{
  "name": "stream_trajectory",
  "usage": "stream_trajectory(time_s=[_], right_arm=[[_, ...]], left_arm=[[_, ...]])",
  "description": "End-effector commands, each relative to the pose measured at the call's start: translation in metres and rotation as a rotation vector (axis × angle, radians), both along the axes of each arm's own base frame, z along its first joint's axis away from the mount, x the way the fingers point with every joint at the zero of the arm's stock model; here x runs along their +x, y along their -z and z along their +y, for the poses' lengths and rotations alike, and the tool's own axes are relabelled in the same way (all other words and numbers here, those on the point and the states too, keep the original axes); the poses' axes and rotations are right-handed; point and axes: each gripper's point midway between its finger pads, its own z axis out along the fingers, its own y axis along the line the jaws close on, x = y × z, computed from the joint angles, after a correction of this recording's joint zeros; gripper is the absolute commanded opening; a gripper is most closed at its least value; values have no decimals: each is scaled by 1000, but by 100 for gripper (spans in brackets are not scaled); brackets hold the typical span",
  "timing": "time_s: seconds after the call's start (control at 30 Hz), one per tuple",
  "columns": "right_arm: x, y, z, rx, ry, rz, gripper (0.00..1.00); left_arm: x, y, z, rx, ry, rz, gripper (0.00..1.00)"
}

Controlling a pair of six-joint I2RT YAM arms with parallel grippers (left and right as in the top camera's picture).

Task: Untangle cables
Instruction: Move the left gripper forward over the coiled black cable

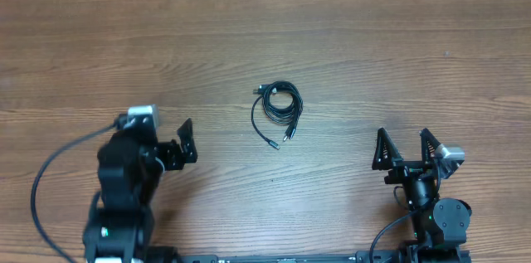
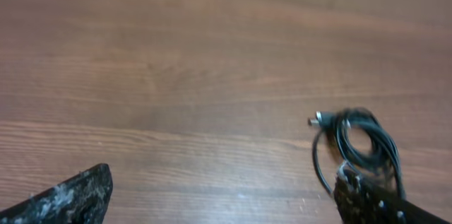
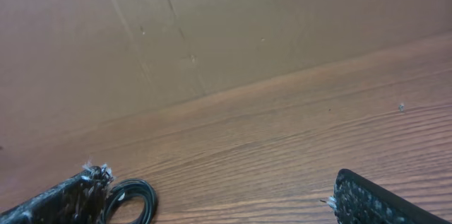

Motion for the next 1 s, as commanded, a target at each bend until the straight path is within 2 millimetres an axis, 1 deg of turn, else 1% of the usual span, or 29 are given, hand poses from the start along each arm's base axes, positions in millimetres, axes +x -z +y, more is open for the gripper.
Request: stream_trajectory(time_s=[0.0,0.13,0.23,0.27,0.3,0.33,0.37,0.4,0.47,0.53,0.63,0.77,0.87,0.97], right_arm=[[0,3,-3,-8,14,1,100],[0,3,-3,-8,14,0,100],[0,3,-3,-8,14,1,100],[0,3,-3,-8,14,0,100],[0,3,-3,-8,14,1,100],[0,3,-3,-8,14,1,100],[0,3,-3,-8,14,0,100],[0,3,-3,-8,14,0,100],[0,3,-3,-8,14,0,100],[0,3,-3,-8,14,0,100],[0,3,-3,-8,14,0,100],[0,3,-3,-8,14,1,100],[0,3,-3,-8,14,0,100],[0,3,-3,-8,14,0,100]], left_arm=[[10,-11,-12,-19,74,74,100],[15,-6,-21,-54,113,226,100],[20,-6,-36,-72,167,286,100],[22,-6,-43,-76,193,295,100],[25,-5,-61,-82,252,307,100],[26,-3,-70,-80,283,312,100],[24,4,-88,-60,348,330,100],[22,9,-99,-35,398,338,100],[16,18,-117,20,491,358,99],[12,26,-128,69,564,370,99],[12,37,-134,109,593,394,99],[12,43,-136,91,587,419,100],[18,40,-138,84,583,395,99],[29,31,-143,80,584,331,99]])
